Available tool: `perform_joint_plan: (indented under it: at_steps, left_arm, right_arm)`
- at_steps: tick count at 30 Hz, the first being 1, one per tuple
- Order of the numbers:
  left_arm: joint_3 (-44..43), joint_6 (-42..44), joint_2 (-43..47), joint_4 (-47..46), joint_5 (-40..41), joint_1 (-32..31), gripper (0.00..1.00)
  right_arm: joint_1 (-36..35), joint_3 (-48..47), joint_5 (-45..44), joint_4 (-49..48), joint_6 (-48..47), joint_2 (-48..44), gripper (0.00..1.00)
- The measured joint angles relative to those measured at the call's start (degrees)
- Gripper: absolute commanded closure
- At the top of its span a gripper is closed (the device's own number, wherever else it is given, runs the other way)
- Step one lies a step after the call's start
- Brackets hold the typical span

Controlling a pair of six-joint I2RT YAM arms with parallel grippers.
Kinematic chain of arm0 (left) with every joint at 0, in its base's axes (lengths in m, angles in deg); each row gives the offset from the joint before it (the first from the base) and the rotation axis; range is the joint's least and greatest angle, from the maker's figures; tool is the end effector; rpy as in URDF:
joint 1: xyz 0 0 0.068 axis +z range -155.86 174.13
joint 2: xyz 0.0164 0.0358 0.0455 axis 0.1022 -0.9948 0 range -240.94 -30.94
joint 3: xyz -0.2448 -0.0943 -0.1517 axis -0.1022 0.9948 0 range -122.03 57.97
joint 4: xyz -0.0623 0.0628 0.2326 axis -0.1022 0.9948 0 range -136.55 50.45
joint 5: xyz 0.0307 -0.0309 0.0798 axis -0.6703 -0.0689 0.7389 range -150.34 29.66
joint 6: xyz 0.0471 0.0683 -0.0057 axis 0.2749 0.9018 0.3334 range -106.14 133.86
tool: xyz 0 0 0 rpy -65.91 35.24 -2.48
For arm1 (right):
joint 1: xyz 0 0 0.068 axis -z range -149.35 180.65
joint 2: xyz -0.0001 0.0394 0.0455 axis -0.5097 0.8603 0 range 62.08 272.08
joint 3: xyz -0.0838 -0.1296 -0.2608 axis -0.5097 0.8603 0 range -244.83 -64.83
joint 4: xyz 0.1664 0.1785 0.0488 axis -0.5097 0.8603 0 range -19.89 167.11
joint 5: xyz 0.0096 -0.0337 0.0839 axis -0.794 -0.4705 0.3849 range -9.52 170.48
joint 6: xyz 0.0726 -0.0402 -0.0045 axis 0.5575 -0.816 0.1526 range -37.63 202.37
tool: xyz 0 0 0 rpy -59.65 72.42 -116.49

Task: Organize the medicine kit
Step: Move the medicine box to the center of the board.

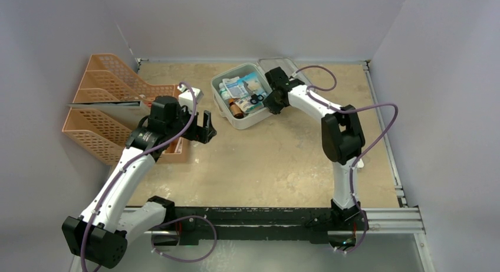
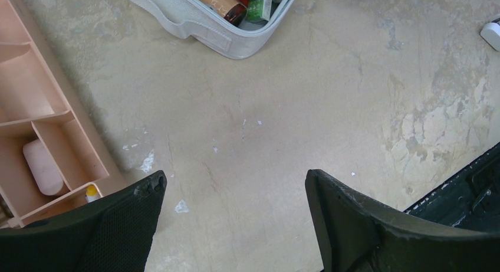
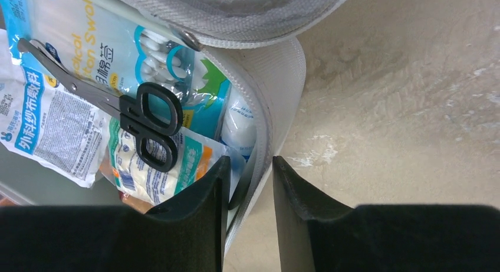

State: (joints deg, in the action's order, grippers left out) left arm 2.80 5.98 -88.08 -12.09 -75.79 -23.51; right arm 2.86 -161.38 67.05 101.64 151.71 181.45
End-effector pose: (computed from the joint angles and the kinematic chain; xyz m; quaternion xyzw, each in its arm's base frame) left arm 0.1935 -0.0817 0.3279 0.1356 0.8762 -0.2156 0.4090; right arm 0.4376 0.2115 0.2187 0.3689 0.8713 0.1542 0.2847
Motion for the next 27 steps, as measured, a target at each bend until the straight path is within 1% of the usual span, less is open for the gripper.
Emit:
perform_joint_plan:
  at_steps: [11, 18, 23, 25, 27]
  left_arm:
    - [0.00, 0.00, -0.28, 0.02, -0.35, 0.00, 0.14]
    - [0.00, 0.00, -0.70, 0.02, -0.46, 0.00, 0.14]
    - [0.02, 0.00, -1.57, 0.00, -0.92, 0.00, 0.14]
    - [0.00, 0.02, -2.08, 0.00, -1.09, 0.00, 0.14]
    - [0.02, 0.02, -2.67, 0.04, -1.07, 0.00, 0.14]
  right_arm:
    - [0.07, 11.67, -0.57, -0.09, -5.55, -9.05, 0.70]
    - [0.39, 20.17, 0.13, -2.67, -13.35, -15.47, 0.71]
    - [0.68, 28.59, 2.49, -5.25, -18.84, -22.16, 0.72]
    - [0.70, 32.02, 3.89, -5.90, -20.50, -25.18, 0.71]
    - [0.72, 35.45, 5.66, -6.29, -22.23, -28.37, 0.67]
